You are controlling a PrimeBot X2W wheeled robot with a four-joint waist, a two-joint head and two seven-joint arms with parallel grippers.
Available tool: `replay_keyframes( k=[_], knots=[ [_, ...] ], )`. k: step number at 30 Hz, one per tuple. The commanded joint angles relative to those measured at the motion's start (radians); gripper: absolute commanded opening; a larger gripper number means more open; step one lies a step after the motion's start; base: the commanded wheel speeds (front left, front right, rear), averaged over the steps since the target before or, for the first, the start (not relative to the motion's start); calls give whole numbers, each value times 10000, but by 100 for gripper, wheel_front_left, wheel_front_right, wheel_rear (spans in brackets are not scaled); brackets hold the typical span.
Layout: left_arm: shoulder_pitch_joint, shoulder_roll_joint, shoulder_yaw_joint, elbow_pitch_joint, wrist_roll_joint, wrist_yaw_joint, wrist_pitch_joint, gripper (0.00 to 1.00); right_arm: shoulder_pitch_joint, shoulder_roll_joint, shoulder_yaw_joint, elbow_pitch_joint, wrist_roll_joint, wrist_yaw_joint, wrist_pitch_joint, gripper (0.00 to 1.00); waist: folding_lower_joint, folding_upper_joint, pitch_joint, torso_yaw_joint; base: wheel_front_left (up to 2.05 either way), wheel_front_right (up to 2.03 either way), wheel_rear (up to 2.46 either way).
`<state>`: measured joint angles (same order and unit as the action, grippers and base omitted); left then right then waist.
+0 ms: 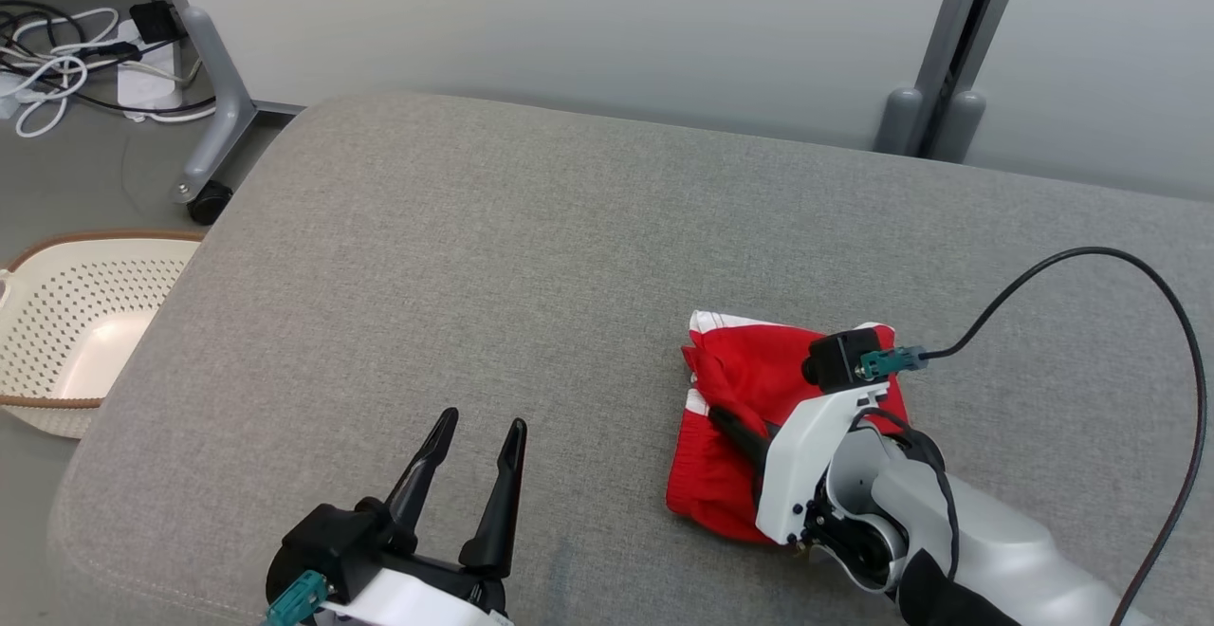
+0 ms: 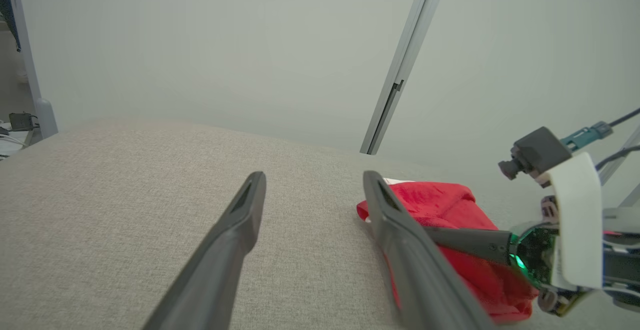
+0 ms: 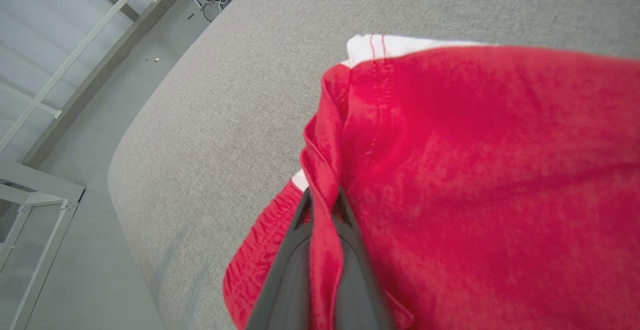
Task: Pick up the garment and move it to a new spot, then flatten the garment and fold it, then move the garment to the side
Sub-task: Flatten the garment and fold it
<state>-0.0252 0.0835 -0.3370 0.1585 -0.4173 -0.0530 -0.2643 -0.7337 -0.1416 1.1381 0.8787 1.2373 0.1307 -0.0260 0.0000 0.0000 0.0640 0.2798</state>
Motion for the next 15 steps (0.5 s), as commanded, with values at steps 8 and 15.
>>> replay_keyframes(
  k=[8, 15],
  knots=[
    [81, -5, 218, 57, 152, -79, 7, 100, 80, -93, -77, -718, 11, 2, -506, 100, 0, 0, -309, -547, 0, 0, 0],
    [229, -20, 491, -80, 189, -22, 5, 100, 153, -1310, -709, -2357, -103, 2, -1680, 100, 0, 0, -641, -1087, 0, 0, 0]
  ],
)
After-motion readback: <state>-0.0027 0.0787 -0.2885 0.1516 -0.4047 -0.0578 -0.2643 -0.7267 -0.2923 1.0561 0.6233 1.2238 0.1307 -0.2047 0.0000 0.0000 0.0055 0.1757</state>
